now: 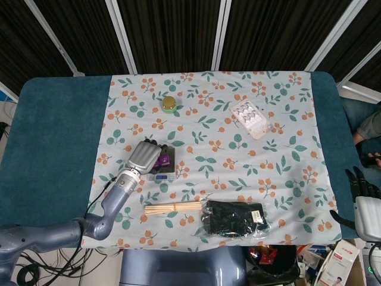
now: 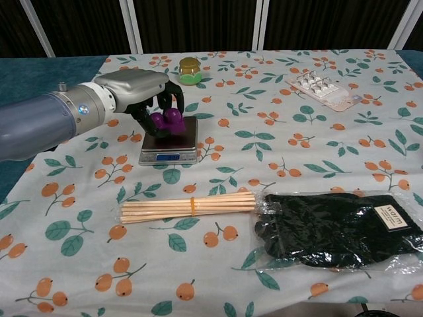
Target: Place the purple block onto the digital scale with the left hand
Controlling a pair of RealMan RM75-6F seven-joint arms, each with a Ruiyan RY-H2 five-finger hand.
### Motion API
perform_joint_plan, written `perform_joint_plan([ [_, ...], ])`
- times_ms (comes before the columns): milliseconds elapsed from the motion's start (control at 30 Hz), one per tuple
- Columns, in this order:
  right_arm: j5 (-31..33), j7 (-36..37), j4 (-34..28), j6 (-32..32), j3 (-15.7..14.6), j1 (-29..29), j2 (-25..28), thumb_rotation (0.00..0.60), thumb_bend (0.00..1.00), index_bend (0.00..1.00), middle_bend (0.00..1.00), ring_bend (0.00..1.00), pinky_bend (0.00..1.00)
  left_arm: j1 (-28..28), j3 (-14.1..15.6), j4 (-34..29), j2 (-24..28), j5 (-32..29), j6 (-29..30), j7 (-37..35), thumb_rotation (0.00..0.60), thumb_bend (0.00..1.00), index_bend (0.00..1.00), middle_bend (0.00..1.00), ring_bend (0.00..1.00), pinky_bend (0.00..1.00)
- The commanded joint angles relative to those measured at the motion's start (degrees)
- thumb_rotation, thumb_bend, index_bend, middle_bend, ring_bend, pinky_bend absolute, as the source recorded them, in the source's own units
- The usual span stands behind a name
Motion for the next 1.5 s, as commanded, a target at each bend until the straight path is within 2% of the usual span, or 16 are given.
perform_joint_plan([
  [33, 0.01, -0.03, 0.00, 0.00, 0.01, 0.00, 0.00, 0.600, 0.06, 0.05, 0.01, 0.17, 0.19, -0.36, 0.46, 0.25, 0.08, -1.78, -0.43, 2.91, 0.600, 0.26, 0.31, 0.41, 0.26, 0.30],
  [167, 0.05, -0.14, -0.01, 0.12, 0.07, -0.02, -0.02, 0.600, 0.06, 0.05, 0.01, 0.17, 0.19, -0.44, 0.21, -1.75, 0.70, -3.64, -0.78, 4.26, 0.600, 0.14, 0.19, 0.19, 0.12, 0.24],
  [267, 0.17, -0.09, 0.00, 0.10, 0.12, -0.02, -0.04, 0.600, 0.06, 0.05, 0.01, 0.17, 0.19, -0.35, 0.35, -3.43, 1.60, -3.10, 0.15, 4.99, 0.600, 0.13, 0.17, 0.14, 0.06, 0.22],
  [433, 0.02, -0.08, 0.13, 0.11, 0.11, 0.04, -0.11, 0.600, 0.06, 0.05, 0.01, 0.17, 0.19, 0.73, -0.37, -11.33, 5.39, -2.80, 2.27, 4.56, 0.600, 0.13, 0.16, 0.14, 0.05, 0.19],
  [633, 0.11, -0.11, 0.26, 0.25, 0.22, 0.01, -0.09, 0.600, 0.06, 0.05, 0.01, 0.17, 0.19, 4.76, -0.53, -23.50, 13.02, 0.09, 11.30, 6.09, 0.600, 0.13, 0.17, 0.15, 0.05, 0.19],
  [767, 0.02, -0.40, 0.27, 0.33, 0.22, 0.05, -0.26, 0.600, 0.06, 0.05, 0.01, 0.17, 0.19, 11.02, 1.74, -33.91, 22.73, 4.08, 18.18, 4.34, 0.600, 0.13, 0.17, 0.15, 0.05, 0.18],
  [867, -0.04, -0.72, 0.27, 0.54, 0.26, 0.03, -0.37, 0.600, 0.06, 0.05, 0.01, 0.17, 0.19, 15.76, 4.27, -36.13, 27.51, 8.39, 23.73, 2.75, 0.600, 0.13, 0.17, 0.15, 0.05, 0.15],
  [967, -0.09, -0.93, 0.27, 0.60, 0.26, 0.04, -0.41, 0.600, 0.06, 0.05, 0.01, 0.17, 0.19, 21.67, 7.50, -35.90, 31.61, 12.75, 29.26, -2.31, 0.600, 0.12, 0.17, 0.13, 0.04, 0.11],
  [1100, -0.27, -1.47, 0.12, 0.98, 0.28, -0.03, -0.48, 0.600, 0.06, 0.05, 0.01, 0.17, 0.19, 28.33, 11.01, -30.76, 34.91, 16.81, 34.43, -9.44, 0.600, 0.10, 0.17, 0.12, 0.02, 0.06],
  [1333, -0.77, -2.52, -0.13, 1.56, 0.15, -0.13, -0.70, 0.600, 0.06, 0.05, 0.01, 0.17, 0.19, 36.63, 14.14, -19.98, 34.18, 20.47, 38.53, -23.92, 0.600, 0.10, 0.17, 0.12, 0.02, 0.04],
  [1500, -0.55, -2.41, -0.07, 1.59, 0.27, -0.17, -0.69, 0.600, 0.06, 0.05, 0.01, 0.17, 0.19, 39.42, 15.02, -16.62, 33.24, 22.65, 40.24, -28.13, 0.600, 0.10, 0.18, 0.13, 0.02, 0.03],
])
